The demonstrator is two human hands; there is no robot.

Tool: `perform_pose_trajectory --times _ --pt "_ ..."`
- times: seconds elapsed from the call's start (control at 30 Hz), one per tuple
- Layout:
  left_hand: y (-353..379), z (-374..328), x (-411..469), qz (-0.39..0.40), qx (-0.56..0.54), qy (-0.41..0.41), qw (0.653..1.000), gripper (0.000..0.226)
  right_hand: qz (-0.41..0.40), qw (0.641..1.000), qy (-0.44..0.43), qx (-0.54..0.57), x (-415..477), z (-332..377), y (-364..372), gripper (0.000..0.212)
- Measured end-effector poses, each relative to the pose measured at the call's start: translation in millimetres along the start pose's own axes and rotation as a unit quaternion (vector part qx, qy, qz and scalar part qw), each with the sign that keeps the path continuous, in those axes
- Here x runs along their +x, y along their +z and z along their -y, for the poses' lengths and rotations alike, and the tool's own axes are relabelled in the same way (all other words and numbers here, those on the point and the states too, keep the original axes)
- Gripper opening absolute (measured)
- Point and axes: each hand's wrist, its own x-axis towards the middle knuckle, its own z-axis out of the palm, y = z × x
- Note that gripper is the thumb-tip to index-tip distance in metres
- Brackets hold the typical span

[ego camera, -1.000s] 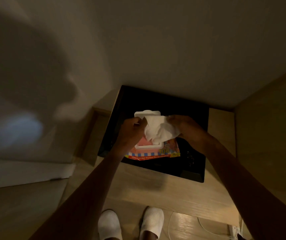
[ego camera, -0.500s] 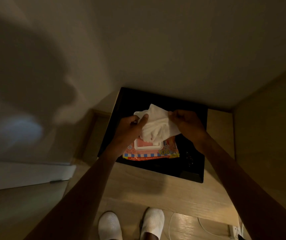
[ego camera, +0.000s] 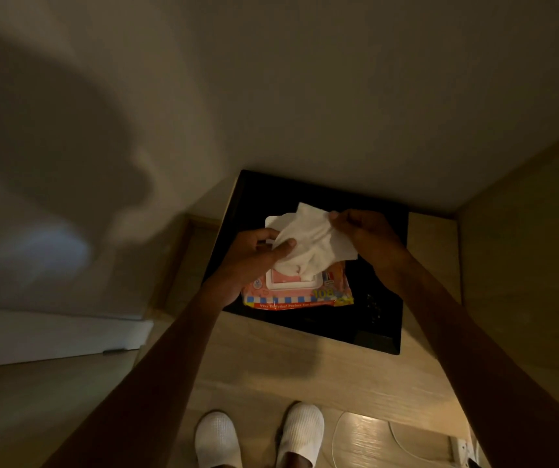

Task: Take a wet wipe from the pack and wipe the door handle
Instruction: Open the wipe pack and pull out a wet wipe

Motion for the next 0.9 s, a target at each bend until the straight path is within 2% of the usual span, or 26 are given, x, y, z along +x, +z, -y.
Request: perform_pose_trajectory --times 0.1,0.2,0.4,0.63,0.7,0.8,0.83,0.9 --pt "-2 2 -1 0.054 0.074 -0.012 0.996 0.036 -0.007 1.0 0.001 0.016 -1 -3 -2 0.021" --pt "-4 5 -1 0.092 0.127 -0.021 0.987 0.033 -0.022 0.999 0.011 0.031 -1 -4 -7 0.018" --pt "-10 0 1 0.065 0.1 -0.017 0.993 0.026 -0.051 0.998 0.027 0.031 1 -11 -14 0.023" --pt "-6 2 2 0.07 0.141 -0.005 0.988 0.028 -0.064 0.996 0.013 0.058 -1 -12 -16 0.019" --pt "-6 3 2 0.054 0.134 0.001 0.99 0.024 -0.043 0.997 0.023 0.061 -1 -12 -20 0.024" --pt "-7 7 2 0.021 0.094 0.016 0.995 0.011 0.044 0.997 0.045 0.044 -4 -10 -26 0.051" --pt "-7 8 2 0.01 0.076 0.017 0.997 0.009 0.082 0.995 0.047 0.022 -5 -10 -27 0.052" --pt "-5 9 3 0.007 0.059 0.019 0.998 0.014 0.151 0.987 0.052 -0.015 -8 -10 -26 0.031"
